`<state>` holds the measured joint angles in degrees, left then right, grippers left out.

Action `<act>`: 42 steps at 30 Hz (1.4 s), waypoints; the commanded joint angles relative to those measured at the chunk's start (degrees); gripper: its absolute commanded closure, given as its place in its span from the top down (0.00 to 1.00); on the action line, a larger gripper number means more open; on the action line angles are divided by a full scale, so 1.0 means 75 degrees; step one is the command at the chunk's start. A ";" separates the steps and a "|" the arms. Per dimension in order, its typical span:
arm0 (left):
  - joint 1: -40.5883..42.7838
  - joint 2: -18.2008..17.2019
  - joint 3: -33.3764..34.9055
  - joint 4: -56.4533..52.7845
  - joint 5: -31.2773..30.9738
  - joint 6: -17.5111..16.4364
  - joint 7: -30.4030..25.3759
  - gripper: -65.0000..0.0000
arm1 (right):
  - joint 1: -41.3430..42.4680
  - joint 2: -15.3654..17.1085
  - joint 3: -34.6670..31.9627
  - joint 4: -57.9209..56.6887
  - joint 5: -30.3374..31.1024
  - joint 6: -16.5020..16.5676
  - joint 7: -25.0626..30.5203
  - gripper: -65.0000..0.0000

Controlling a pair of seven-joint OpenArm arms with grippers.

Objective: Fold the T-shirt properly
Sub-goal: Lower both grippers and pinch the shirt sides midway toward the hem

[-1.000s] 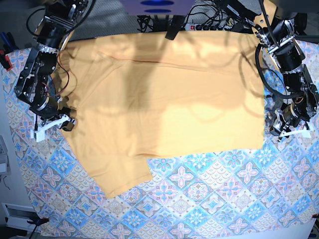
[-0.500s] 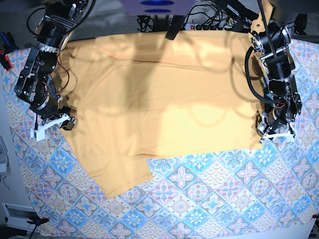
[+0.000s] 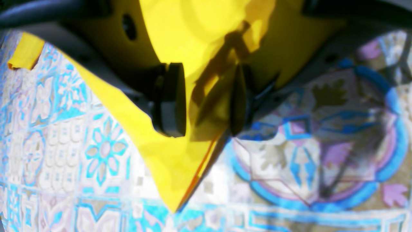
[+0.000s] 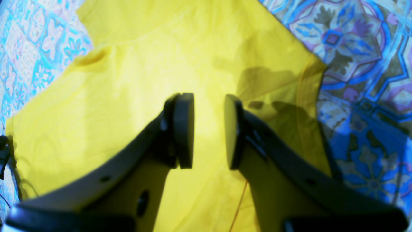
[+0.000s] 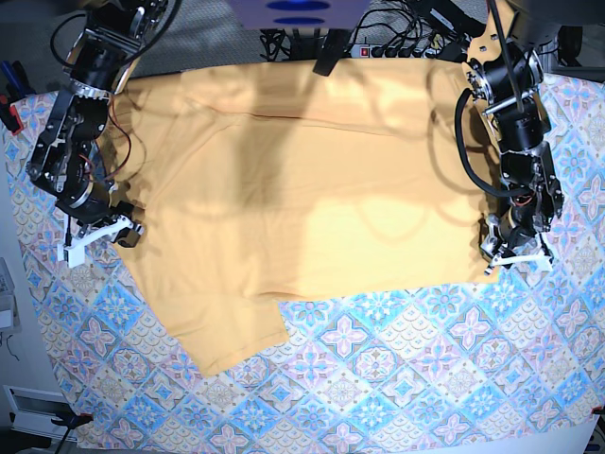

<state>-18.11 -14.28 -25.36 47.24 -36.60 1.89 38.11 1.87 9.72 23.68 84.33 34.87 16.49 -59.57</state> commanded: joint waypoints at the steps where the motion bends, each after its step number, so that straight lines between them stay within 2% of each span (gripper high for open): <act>1: -0.0112 0.0011 0.0012 0.0072 -0.0014 -0.0012 0.0235 0.35 | 0.0120 0.0117 0.0037 0.0155 0.0139 0.0058 0.0130 0.24; 5: -0.0041 0.0129 0.0024 0.0072 -0.0002 -0.0012 0.0235 0.33 | 0.0120 0.0117 0.0037 0.0155 0.0139 0.0058 0.0130 0.24; 10: 0.0053 0.0129 0.0024 0.0072 -0.0026 -0.0012 0.0235 0.03 | 0.0132 0.0117 0.0037 0.0155 0.0139 0.0058 0.0142 0.24; 11: 0.0053 0.0129 0.0024 0.0072 -0.0026 -0.0012 0.0235 0.00 | 0.0144 0.0117 0.0037 0.0155 0.0139 0.0058 0.0142 0.24; 17: 0.0146 0.0129 0.0012 0.0107 -0.0061 -0.0012 0.0422 0.00 | 0.0155 0.0105 0.0037 0.0155 0.0139 0.0058 0.0154 0.24; 24: 0.0873 0.0328 0.0000 0.1900 -0.0061 -0.0012 0.0704 0.00 | 0.0167 0.0141 0.0013 0.0096 0.0115 0.0058 0.0552 0.24; 29: 0.1272 0.0351 -0.0023 0.2767 -0.0084 -0.0012 0.1126 0.00 | 0.0636 0.0176 -0.0034 -0.0162 0.0103 0.0058 0.0541 0.27; 34: 0.1752 0.0586 -0.0023 0.3658 -0.0084 -0.0012 0.1149 0.00 | 0.1234 0.0562 -0.0374 -0.0889 0.0103 0.0058 0.0576 0.40; 38: 0.2162 0.0621 -0.0023 0.4350 -0.0084 0.0000 0.1149 0.00 | 0.1667 0.0879 -0.0854 -0.1334 0.0103 0.0058 0.0670 0.40; 42: 0.2373 0.0715 -0.0023 0.4643 -0.0190 0.0000 0.1149 0.00 | 0.2042 0.1102 -0.1241 -0.2049 0.0092 0.0058 0.1185 0.40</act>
<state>0.32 -8.71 -25.56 81.10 -37.17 2.20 47.05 16.19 16.82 14.15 68.27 35.14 16.75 -51.29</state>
